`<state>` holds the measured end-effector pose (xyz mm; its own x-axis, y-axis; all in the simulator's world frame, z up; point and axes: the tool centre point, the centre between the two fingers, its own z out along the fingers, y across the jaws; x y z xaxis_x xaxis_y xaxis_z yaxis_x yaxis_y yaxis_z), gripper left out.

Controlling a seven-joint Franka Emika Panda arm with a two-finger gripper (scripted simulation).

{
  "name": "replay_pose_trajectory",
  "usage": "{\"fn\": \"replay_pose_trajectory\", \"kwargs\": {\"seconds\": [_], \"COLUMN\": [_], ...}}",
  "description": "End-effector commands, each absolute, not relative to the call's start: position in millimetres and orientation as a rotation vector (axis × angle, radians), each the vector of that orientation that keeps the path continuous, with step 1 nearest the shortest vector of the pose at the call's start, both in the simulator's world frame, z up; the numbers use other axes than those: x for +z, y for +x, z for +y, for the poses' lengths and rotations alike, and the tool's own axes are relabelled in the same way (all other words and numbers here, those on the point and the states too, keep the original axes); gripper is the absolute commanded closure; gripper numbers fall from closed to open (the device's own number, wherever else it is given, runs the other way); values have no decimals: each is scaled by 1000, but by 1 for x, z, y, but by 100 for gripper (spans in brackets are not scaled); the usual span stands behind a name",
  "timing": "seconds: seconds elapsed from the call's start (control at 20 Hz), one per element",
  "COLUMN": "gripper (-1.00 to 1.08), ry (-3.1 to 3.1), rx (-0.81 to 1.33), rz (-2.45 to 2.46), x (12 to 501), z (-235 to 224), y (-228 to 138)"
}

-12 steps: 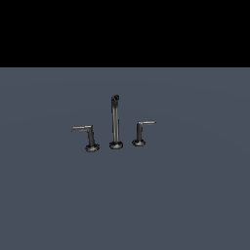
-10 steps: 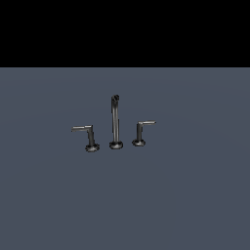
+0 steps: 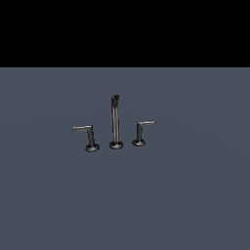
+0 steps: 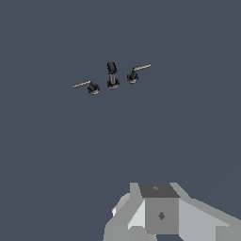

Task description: Turn on the faucet by rotating a designated handle.

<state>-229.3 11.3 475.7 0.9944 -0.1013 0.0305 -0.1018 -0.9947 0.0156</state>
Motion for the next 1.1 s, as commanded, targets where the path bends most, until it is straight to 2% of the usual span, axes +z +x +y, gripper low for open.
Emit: {"fn": "replay_pose_trajectory", "kwargs": {"seconds": [0.0, 1.05], "gripper": [108, 108], "ry": [3118, 2996], "rx": [44, 27], "rz": [-209, -925], "x": [466, 323], "z": [14, 22], "y": [-222, -102]}}
